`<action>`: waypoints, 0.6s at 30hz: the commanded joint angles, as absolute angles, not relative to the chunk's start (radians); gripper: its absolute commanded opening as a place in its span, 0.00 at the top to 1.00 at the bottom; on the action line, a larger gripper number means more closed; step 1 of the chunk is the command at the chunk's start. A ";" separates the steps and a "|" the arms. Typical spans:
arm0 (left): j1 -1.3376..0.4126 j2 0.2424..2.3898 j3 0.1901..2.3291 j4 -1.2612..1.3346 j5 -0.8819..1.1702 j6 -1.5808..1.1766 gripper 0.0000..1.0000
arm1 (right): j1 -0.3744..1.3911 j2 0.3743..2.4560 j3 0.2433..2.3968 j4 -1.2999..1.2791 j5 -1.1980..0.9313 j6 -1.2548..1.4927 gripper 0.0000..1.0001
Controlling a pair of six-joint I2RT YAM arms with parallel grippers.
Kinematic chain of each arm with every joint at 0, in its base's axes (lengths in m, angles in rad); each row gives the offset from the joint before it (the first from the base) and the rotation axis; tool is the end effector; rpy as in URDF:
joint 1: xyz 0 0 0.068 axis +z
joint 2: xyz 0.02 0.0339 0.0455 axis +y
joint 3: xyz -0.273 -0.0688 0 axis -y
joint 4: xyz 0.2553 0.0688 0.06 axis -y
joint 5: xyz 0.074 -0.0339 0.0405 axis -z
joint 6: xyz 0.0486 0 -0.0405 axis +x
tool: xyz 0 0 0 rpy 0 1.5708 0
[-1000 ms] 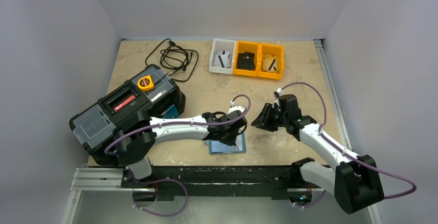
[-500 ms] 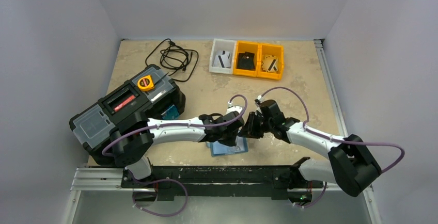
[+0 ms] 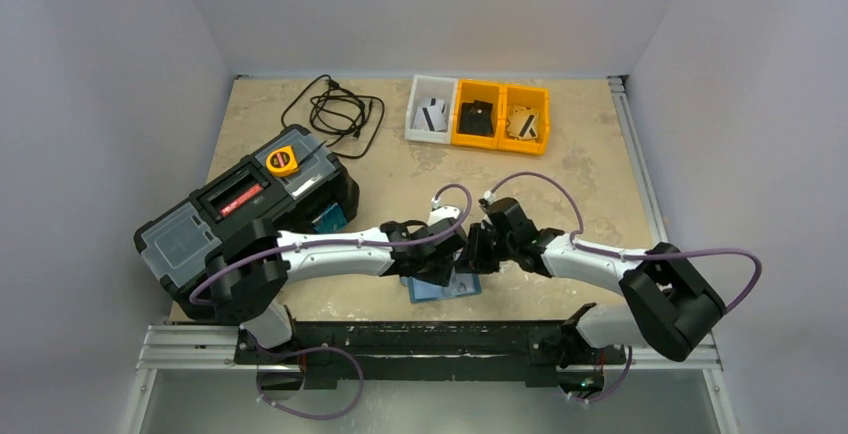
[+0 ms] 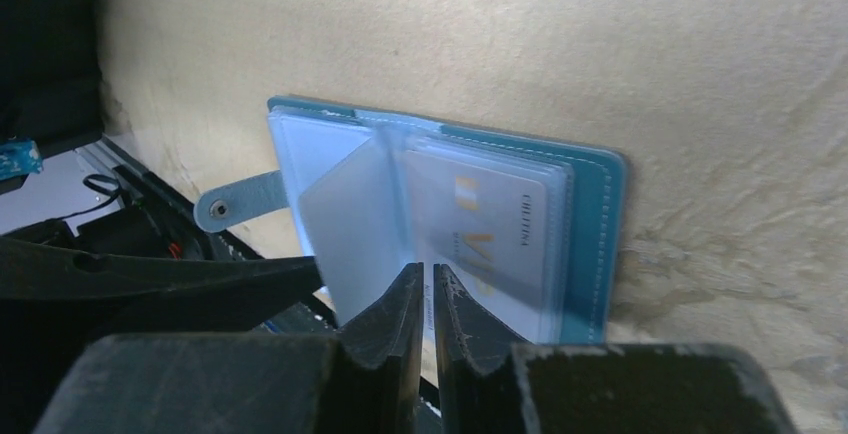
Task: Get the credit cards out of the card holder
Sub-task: Remove the credit card from the card holder.
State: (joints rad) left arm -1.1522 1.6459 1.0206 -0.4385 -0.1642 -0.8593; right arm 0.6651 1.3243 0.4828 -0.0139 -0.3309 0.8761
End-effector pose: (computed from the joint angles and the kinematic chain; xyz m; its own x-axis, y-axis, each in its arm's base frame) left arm 0.1462 -0.3091 0.1783 -0.8903 0.1629 -0.4253 0.2984 0.9141 -0.2744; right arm 0.1846 0.1648 0.1373 -0.9574 0.1725 -0.2315 -0.0247 0.7501 0.6609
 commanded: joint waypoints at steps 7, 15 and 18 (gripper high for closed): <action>-1.129 1.394 0.974 -0.691 -0.347 -0.977 0.63 | 0.771 1.371 0.582 0.029 -0.288 0.914 0.91; -1.074 1.257 0.878 -0.676 -0.274 -0.985 0.65 | 0.865 1.522 0.639 0.082 -0.264 0.950 0.93; -1.070 1.251 0.868 -0.645 -0.227 -0.981 0.66 | 0.873 1.553 0.644 0.090 -0.255 0.958 0.94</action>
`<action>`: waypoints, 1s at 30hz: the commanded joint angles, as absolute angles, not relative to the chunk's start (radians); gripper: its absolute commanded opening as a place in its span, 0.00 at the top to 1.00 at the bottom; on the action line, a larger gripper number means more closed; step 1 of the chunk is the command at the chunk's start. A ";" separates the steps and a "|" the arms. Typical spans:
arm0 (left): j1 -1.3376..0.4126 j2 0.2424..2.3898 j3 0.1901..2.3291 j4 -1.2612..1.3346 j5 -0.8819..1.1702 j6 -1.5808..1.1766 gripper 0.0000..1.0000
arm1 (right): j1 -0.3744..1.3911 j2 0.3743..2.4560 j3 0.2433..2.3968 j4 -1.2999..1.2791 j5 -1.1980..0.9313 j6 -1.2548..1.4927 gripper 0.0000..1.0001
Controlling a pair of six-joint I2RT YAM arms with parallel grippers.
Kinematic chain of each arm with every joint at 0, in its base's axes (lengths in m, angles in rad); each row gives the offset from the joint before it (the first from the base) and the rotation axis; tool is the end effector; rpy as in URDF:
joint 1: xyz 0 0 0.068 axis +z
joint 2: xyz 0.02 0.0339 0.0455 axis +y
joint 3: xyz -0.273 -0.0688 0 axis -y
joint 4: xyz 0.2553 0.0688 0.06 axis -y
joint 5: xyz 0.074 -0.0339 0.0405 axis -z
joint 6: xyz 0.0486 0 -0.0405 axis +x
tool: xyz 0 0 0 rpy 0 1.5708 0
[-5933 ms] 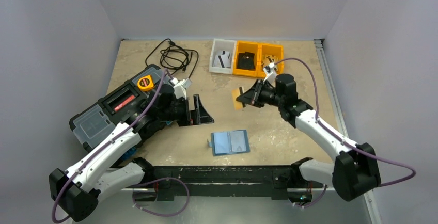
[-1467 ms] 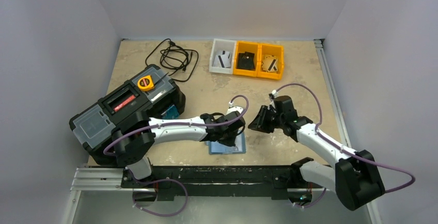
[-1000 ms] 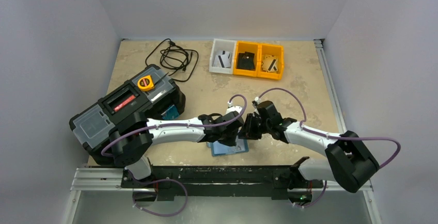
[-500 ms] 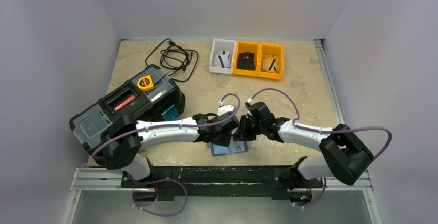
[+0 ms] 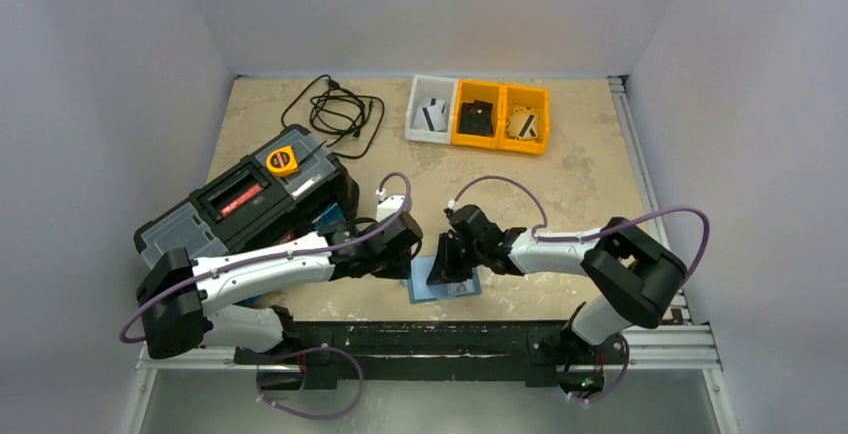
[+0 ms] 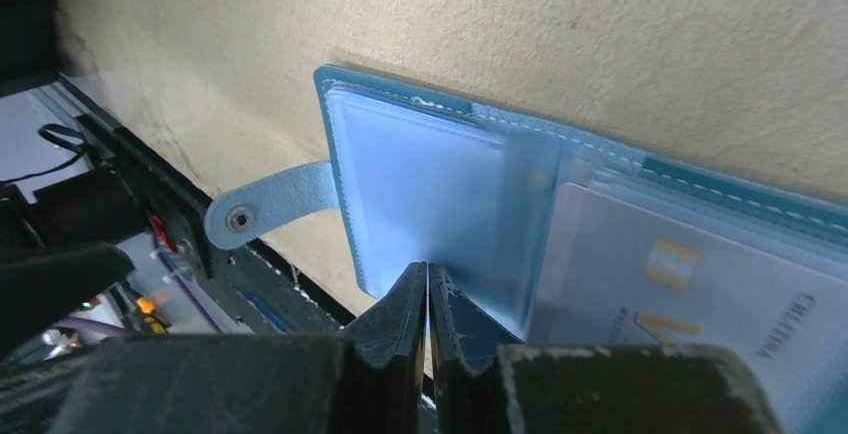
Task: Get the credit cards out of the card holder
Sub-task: Remove the credit card from the card holder.
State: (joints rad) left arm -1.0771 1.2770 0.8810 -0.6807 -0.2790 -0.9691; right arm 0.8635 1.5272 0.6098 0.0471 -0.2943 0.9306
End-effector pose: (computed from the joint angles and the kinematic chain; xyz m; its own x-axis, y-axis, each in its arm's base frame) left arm 0.1335 -0.2199 0.2254 -0.8830 -0.0315 -0.4683 0.1002 0.9621 -0.2537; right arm 0.1768 0.2285 0.1279 -0.9776 0.0376 -0.2072 -0.1087 0.7526 0.6494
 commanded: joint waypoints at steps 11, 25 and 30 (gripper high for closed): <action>-1.031 1.275 0.822 -0.436 -0.019 -0.979 0.69 | 0.869 1.363 0.683 -0.114 -0.119 0.948 0.90; -0.957 1.485 0.814 -0.162 0.253 -1.065 0.71 | 0.836 1.199 0.652 -0.368 0.105 0.896 0.64; -0.939 1.549 0.795 -0.107 0.281 -1.088 0.74 | 0.836 1.220 0.679 -0.419 0.190 0.842 0.64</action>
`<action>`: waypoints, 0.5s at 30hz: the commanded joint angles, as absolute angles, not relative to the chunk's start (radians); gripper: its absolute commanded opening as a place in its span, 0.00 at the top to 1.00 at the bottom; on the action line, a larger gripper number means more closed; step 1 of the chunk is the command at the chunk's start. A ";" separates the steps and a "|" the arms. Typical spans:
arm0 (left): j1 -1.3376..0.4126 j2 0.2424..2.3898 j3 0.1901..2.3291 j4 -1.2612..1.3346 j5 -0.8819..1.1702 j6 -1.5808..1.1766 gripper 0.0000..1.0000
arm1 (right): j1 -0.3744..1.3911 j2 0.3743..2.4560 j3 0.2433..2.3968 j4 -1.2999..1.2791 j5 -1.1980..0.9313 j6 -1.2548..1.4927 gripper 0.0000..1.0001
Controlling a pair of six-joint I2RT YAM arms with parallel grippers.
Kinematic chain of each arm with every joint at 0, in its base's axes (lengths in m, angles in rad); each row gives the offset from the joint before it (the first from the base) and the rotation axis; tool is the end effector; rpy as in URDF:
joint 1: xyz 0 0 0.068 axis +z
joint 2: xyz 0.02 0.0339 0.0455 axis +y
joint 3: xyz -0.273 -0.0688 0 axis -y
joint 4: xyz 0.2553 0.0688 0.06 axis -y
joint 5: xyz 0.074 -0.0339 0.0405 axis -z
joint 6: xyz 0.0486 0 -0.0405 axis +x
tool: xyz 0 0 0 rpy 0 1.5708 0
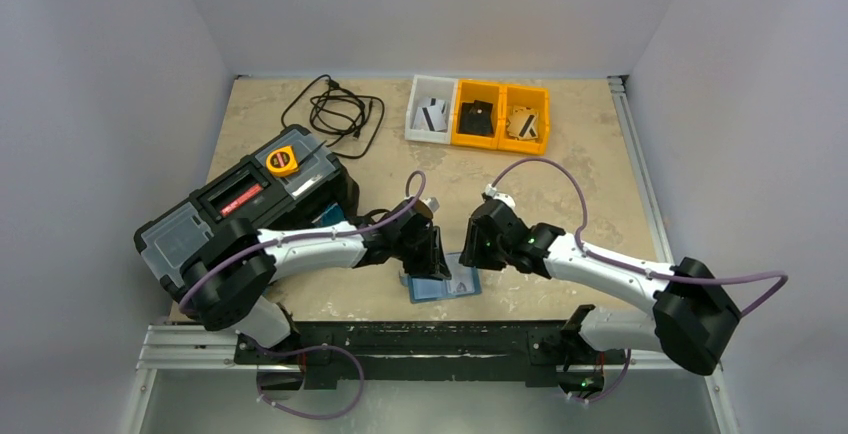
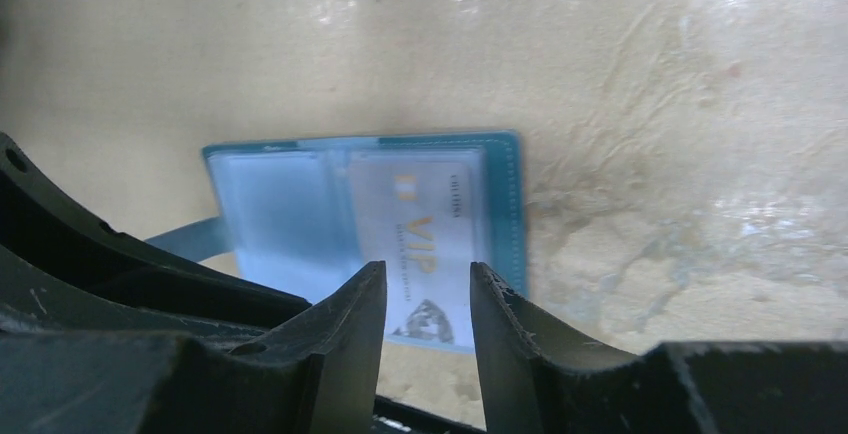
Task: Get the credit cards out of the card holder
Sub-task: Remove the credit card from the card holder.
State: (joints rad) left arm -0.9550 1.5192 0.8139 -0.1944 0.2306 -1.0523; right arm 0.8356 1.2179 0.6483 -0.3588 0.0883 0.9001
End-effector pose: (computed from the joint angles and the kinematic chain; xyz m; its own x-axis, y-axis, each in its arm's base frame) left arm 0.1727 -0.2633 0.1713 -0.9857 -0.0708 -0.1527 0.0416 0.7764 -0.6288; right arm 0.1684 0.1798 0.1845 -0.8848 0.1850 -0.4277 -0.0165 0.9048 0.4255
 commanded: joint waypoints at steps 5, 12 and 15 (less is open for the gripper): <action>-0.929 1.580 0.781 -0.117 0.268 -1.085 0.76 | 0.841 1.243 0.693 -0.424 0.201 0.817 0.65; -0.922 1.610 0.775 -0.135 0.244 -1.077 0.76 | 0.864 1.285 0.714 -0.423 0.211 0.810 0.66; -0.914 1.617 0.774 -0.169 0.220 -1.077 0.78 | 0.883 1.307 0.724 -0.427 0.221 0.813 0.66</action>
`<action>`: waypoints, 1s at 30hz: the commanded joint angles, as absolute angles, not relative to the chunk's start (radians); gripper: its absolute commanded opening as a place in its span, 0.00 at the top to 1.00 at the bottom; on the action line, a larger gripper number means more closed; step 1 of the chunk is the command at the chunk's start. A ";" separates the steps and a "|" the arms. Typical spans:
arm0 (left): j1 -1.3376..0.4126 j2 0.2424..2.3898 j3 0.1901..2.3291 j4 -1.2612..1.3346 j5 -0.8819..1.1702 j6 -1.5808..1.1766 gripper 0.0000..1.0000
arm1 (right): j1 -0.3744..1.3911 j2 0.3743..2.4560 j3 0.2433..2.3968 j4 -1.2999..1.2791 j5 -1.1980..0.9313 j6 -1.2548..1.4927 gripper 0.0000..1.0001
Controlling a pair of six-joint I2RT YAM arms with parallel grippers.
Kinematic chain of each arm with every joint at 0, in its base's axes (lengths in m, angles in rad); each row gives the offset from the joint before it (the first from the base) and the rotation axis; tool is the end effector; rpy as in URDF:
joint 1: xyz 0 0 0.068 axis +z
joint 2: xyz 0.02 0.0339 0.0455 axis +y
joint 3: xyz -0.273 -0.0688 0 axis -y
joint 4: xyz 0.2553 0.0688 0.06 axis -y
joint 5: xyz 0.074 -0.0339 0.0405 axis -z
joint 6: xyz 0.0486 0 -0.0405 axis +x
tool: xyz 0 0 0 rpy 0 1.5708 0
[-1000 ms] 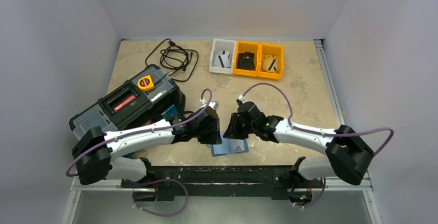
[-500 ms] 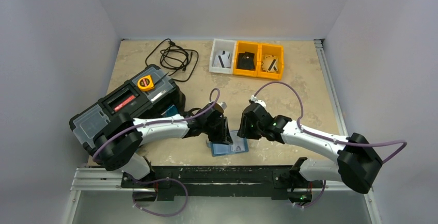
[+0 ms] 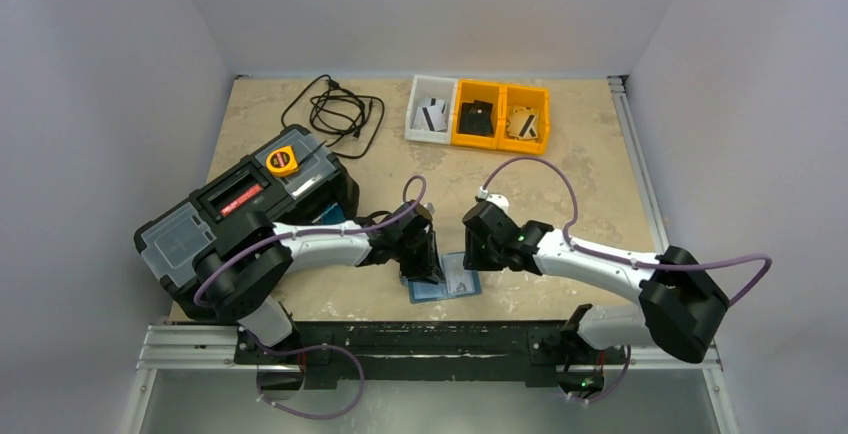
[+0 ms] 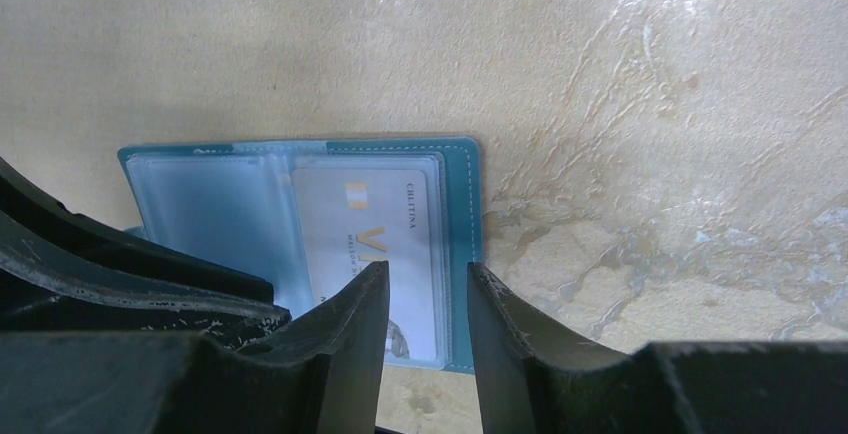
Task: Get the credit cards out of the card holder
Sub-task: Remove the credit card from the card holder.
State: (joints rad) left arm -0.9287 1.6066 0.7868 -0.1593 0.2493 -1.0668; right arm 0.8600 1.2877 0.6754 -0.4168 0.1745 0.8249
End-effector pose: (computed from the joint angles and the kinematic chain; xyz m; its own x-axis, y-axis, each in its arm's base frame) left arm 0.1793 -0.2598 0.1401 -0.9918 -0.0907 -0.0900 -0.0207 0.8091 -0.5873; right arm 0.1695 0.1839 0.1736 -0.8846 0.0811 -0.4592 -0.0563 0.9590 0.2777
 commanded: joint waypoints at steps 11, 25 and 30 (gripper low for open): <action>-0.904 1.647 0.779 -0.176 0.216 -1.066 0.79 | 0.937 1.407 0.744 -0.422 0.225 0.835 0.67; -0.902 1.671 0.775 -0.130 0.243 -1.065 0.79 | 0.992 1.459 0.762 -0.403 0.187 0.866 0.92; -0.900 1.671 0.768 -0.111 0.256 -1.065 0.82 | 0.992 1.471 0.755 -0.400 0.187 0.874 0.96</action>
State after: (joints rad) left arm -0.9096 1.6512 0.7868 -0.1337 0.2649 -1.0668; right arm 0.9760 1.4391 0.7410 -0.4267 0.2184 0.8383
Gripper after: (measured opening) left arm 0.196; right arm 0.060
